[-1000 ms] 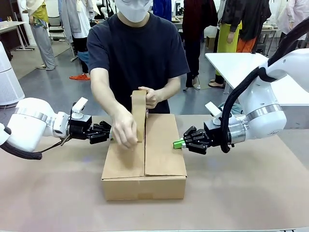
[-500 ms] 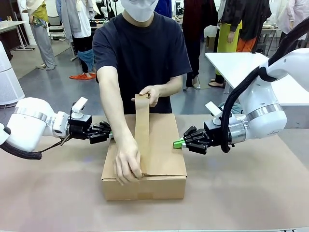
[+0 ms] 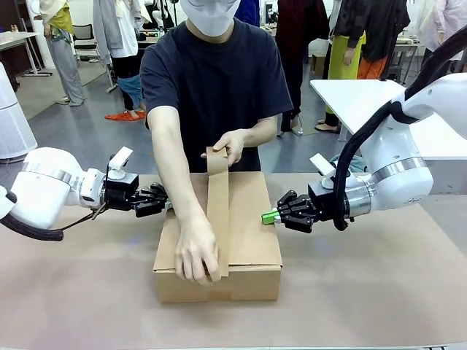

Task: Wrap the clocks to prevent damage.
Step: After the human seals the box with tape, release both hands from the side flaps of the Package Box.

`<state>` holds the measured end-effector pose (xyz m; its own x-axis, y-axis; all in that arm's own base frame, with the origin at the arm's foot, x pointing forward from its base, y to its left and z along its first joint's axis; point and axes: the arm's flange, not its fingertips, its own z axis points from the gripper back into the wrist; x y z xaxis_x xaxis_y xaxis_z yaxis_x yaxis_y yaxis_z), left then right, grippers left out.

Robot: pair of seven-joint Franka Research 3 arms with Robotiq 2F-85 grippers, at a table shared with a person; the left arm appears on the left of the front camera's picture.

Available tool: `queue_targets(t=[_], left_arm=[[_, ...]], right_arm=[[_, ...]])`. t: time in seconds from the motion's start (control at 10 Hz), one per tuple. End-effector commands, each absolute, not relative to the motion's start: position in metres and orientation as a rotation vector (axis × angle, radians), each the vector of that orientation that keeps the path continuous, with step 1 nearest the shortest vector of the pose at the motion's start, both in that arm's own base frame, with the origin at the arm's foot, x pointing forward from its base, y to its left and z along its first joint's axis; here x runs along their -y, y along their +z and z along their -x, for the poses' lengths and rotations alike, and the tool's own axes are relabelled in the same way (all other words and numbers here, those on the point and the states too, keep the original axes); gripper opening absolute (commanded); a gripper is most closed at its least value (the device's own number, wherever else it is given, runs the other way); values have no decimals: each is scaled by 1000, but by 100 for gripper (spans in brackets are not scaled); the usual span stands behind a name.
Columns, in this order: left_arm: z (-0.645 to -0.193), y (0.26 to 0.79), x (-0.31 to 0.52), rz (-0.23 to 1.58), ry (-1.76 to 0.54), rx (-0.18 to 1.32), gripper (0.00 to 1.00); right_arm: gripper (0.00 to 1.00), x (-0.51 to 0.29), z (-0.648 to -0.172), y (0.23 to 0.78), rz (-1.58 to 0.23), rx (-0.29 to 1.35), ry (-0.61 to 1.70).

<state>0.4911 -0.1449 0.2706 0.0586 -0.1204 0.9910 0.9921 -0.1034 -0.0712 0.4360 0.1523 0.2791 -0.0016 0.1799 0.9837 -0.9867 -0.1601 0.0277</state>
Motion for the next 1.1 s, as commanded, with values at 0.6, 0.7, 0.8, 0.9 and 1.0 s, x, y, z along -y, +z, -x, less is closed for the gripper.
queue_targets(t=[0.6, 0.7, 0.8, 0.9, 1.0], left_arm=[[-491, 267, 145, 1221, -1293, 1013, 0], [-491, 267, 145, 1221, -1293, 1013, 0], [-491, 267, 145, 1221, -1293, 1013, 0], [-491, 267, 145, 1221, -1293, 1013, 0], [-491, 267, 145, 1221, -1293, 1013, 0]], right_arm=[[1, -152, -436, 277, -1185, 978, 1392], [1, -152, -436, 277, -1185, 978, 1392], [1, -152, -436, 277, -1185, 978, 1392], [1, -152, -436, 277, -1185, 978, 1392], [1, -152, -436, 277, -1185, 978, 1392]])
